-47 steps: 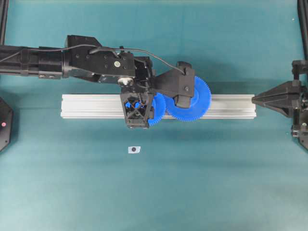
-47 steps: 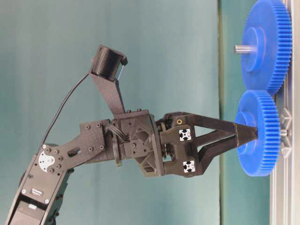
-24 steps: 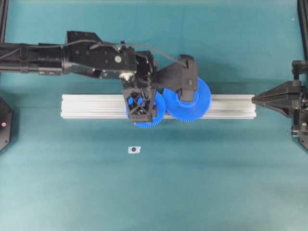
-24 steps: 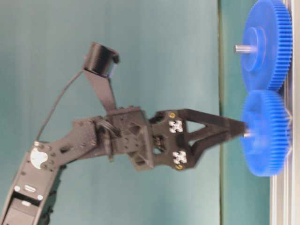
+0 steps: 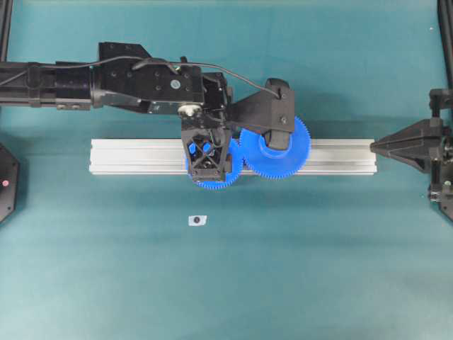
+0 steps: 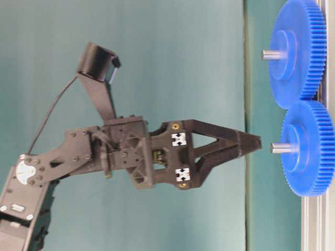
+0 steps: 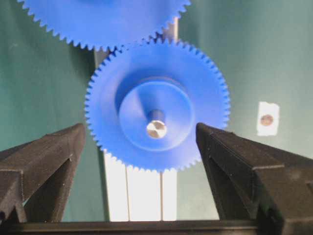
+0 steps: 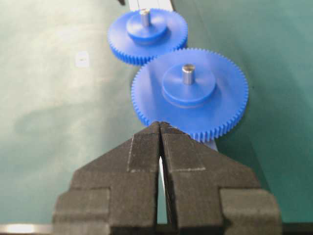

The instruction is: Find the location of the shaft and insert the small gear.

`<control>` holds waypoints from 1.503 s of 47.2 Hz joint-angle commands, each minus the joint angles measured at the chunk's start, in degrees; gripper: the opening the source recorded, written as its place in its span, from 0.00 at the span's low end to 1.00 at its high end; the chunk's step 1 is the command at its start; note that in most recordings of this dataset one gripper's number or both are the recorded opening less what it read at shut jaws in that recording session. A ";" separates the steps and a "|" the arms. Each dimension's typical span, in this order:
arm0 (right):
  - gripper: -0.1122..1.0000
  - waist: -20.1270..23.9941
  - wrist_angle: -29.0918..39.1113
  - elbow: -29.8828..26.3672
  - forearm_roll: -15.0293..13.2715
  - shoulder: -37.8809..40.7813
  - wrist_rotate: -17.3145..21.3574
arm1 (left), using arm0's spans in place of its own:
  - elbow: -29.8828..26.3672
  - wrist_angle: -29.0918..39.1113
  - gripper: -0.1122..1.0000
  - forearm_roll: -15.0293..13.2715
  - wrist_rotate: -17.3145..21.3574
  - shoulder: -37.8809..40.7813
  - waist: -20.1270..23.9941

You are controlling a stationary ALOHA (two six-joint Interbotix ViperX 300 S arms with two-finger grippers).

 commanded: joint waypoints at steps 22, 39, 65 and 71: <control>0.10 -0.18 -0.26 -0.97 0.09 0.35 0.62 | -1.58 0.79 0.91 0.18 -0.26 -5.80 -1.23; 0.10 -0.18 -0.26 -0.97 0.09 0.35 0.62 | -1.41 1.58 0.91 0.18 -0.26 -6.06 -1.32; 0.10 -0.18 -0.26 -0.97 0.09 0.35 0.62 | -1.49 1.58 0.91 0.18 -0.44 -6.86 -1.23; 0.10 -0.18 -0.26 -0.97 0.00 0.35 0.62 | -1.58 1.76 0.91 0.18 -0.44 -6.86 -1.23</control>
